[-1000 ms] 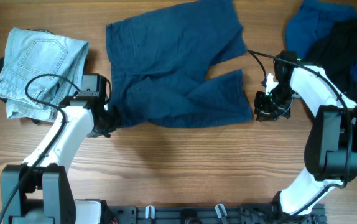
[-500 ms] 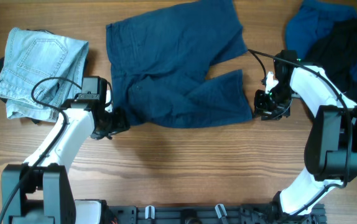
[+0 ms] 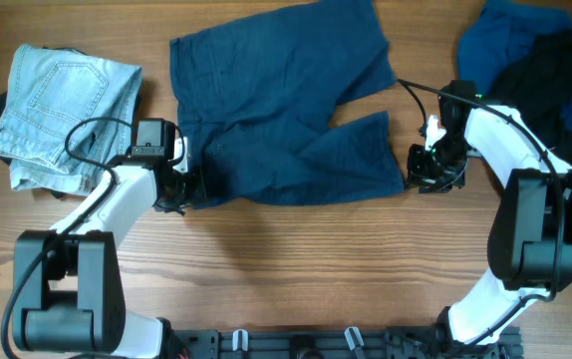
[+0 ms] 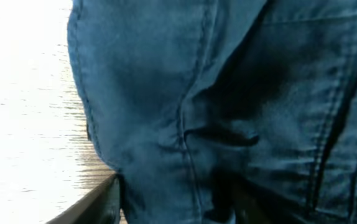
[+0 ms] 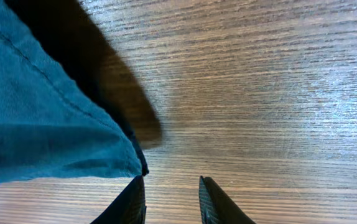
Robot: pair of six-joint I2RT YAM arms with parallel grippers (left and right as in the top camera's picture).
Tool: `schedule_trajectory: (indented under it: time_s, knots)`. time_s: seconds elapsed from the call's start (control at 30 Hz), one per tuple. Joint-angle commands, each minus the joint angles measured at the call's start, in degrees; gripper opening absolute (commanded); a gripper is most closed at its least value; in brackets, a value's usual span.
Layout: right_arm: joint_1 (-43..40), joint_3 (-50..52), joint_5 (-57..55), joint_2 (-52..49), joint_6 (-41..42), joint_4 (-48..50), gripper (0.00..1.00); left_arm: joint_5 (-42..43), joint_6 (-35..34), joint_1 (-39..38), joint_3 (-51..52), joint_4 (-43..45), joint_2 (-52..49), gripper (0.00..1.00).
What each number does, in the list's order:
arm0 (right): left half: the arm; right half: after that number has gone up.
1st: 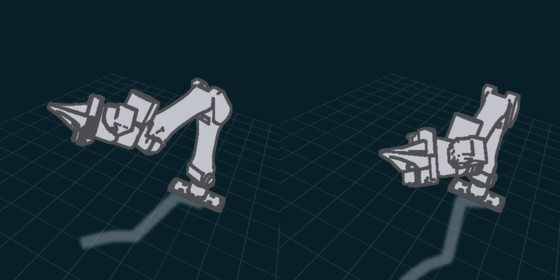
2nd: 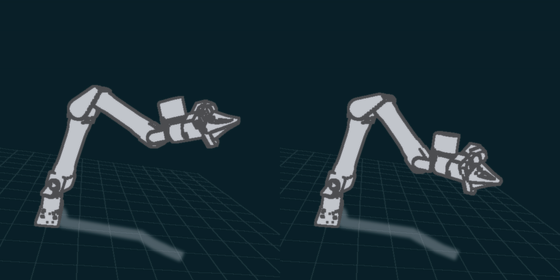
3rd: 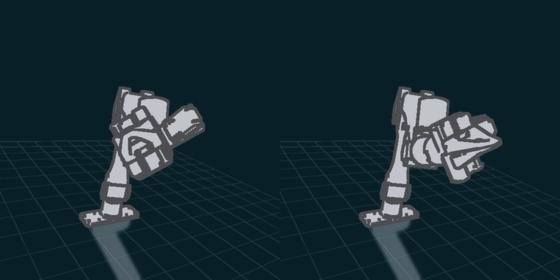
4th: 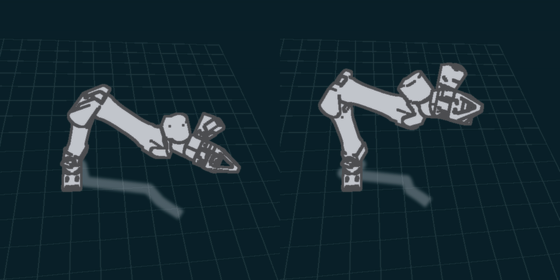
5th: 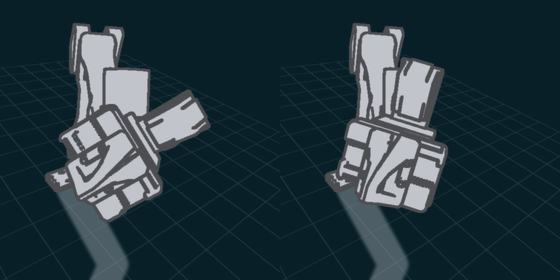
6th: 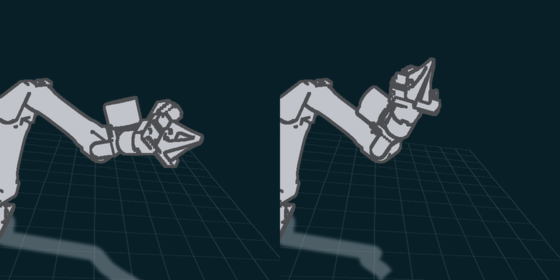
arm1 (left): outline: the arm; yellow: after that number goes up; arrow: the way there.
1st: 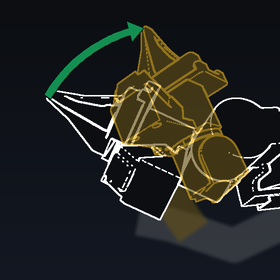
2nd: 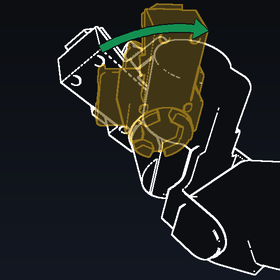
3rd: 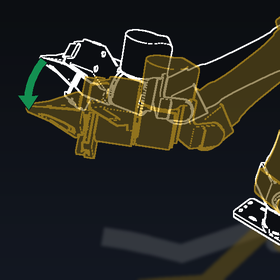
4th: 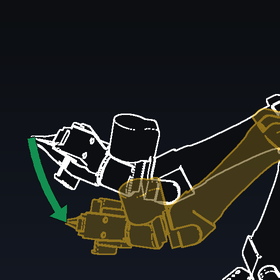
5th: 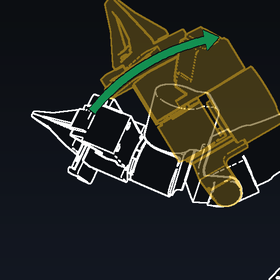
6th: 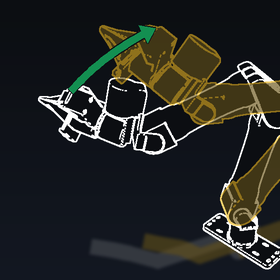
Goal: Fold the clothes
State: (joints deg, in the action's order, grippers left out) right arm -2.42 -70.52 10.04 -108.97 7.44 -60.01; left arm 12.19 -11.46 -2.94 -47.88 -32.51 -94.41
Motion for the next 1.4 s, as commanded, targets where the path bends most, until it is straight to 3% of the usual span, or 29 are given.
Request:
schedule_trajectory:
  time_s: [0.0, 0.07, 0.1, 0.23, 0.47, 0.5, 0.53, 0.73, 0.97, 1.0, 1.07, 1.13, 1.17, 1.23, 1.37]
  knots:
    - [0.09, 0.48, 0.31, 1.33, -1.05, -0.2, 0.29, 0.83, 0.52, 0.11, 0.31, 0.2, -1.81, 0.35]
    - [0.09, 0.48, 0.31, 1.33, -1.07, -0.2, 0.29, 0.79, 0.31, 0.15, 0.31, 0.24, -1.81, 0.06]
    - [0.09, 0.48, 0.31, 1.33, -1.05, -0.2, 0.28, 0.52, -0.57, 0.22, 0.31, 0.26, -1.81, 0.04]
    - [0.85, 2.38, 6.34, 1.33, -5.92, 1.09, 0.26, 0.17, -2.71, 0.26, 0.26, -1.36, 1.09, 0.04]
    - [2.08, 7.28, 6.51, 1.33, -5.77, 14.03, 0.29, -0.46, -2.69, 0.33, 0.26, -1.57, 2.91, 0.04]
    - [2.08, 7.28, 6.51, 1.33, -5.77, 14.45, 0.25, -0.46, -2.71, 0.33, 0.26, -1.64, 2.91, 0.04]
    - [2.08, 7.28, 6.49, 1.33, -5.2, 14.84, 0.04, -0.48, -2.69, 0.33, 0.26, -1.86, 2.91, 0.04]
    - [-0.85, 5.86, 4.13, 3.26, 1.57, 6.27, 0.04, -1.73, -9.14, 0.44, 0.26, -14.58, 2.91, 0.04]
    - [-8.66, 5.86, -0.22, 6.1, 5.2, 4.57, 0.04, -7.15, -10.03, 6.25, 0.26, -22.27, 2.91, 0.13]
    - [-9.07, 5.81, 3.43, 6.25, 2.6, 6.23, 0.04, -7.13, -10.03, 7.28, 0.26, -22.4, 2.91, 0.29]
    - [-9.03, 4.33, 14.16, 6.38, -5.7, 10.34, 0.05, -7.08, -10.03, 7.96, 0.26, -21.73, 2.91, 0.5]
    - [-9.01, 2.93, 16.15, 6.38, -5.99, 14.47, 0.16, -7.02, -10.01, 7.93, 0.26, -20.44, 2.91, 0.54]
    - [-8.74, 2.84, 17.53, 6.38, -6.03, 17.53, 0.33, -6.88, -10.01, 7.93, 0.26, -19.63, 2.91, 0.54]
    - [-6.69, 2.86, 18.69, 6.32, -7.45, 21.22, 0.48, -6.64, -10.01, 7.93, 0.26, -18.53, 2.91, 0.53]
    - [0.13, 2.93, 18.32, 4.24, -5.4, 28.68, 0.56, -6.47, -10.01, 7.93, 0.26, -17.59, 2.91, 0.45]
